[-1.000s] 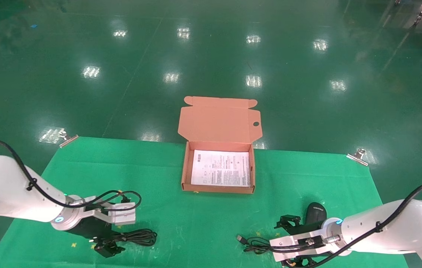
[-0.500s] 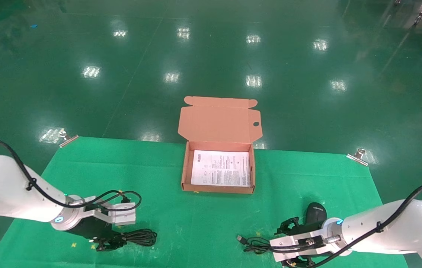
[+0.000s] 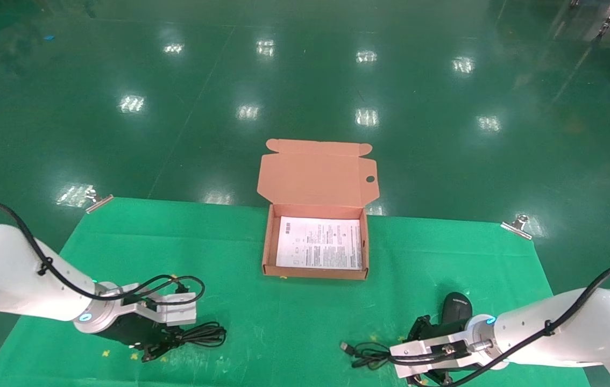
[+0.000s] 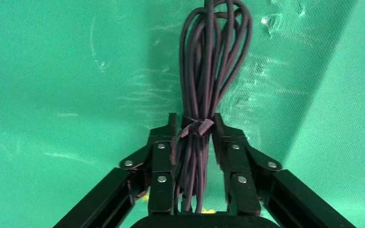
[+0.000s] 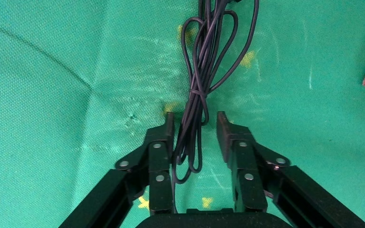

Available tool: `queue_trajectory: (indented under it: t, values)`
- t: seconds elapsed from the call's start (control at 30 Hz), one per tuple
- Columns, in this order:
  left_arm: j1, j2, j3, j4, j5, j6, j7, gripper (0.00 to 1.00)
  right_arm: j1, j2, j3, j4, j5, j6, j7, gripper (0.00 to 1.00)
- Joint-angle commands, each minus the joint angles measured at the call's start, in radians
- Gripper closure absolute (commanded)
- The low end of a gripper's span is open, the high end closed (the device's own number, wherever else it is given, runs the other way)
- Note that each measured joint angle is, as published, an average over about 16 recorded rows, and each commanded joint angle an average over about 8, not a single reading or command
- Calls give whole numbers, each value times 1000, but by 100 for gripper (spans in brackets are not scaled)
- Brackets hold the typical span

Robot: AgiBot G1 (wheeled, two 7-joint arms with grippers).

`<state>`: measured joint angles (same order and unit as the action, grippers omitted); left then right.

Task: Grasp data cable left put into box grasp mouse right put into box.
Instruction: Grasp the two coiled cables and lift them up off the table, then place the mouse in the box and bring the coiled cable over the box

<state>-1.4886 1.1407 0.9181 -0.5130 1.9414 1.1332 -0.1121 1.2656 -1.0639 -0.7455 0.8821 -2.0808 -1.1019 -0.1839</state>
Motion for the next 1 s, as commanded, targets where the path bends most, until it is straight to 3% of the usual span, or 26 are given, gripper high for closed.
queue_trajectory:
  t: [0.03, 0.37, 0.67, 0.83, 1.0]
  values:
    - [0, 0, 0, 0, 0, 0, 0, 100, 0, 0, 0, 0, 0, 0, 0, 100]
    - [-15, -14, 0, -30, 3, 11, 7, 100, 10, 28, 22, 20, 26, -6, 14, 100]
    - [-115, -99, -20, -292, 48, 0, -53, 100, 120, 135, 151, 108, 134, 9, 137, 100]
    - [-160, -101, -41, -409, 96, -76, -110, 100, 219, 104, 200, 114, 178, 42, 161, 100]
    - [-198, -60, -54, -433, 151, -166, -148, 100, 325, 24, 219, 70, 211, 71, 122, 100]
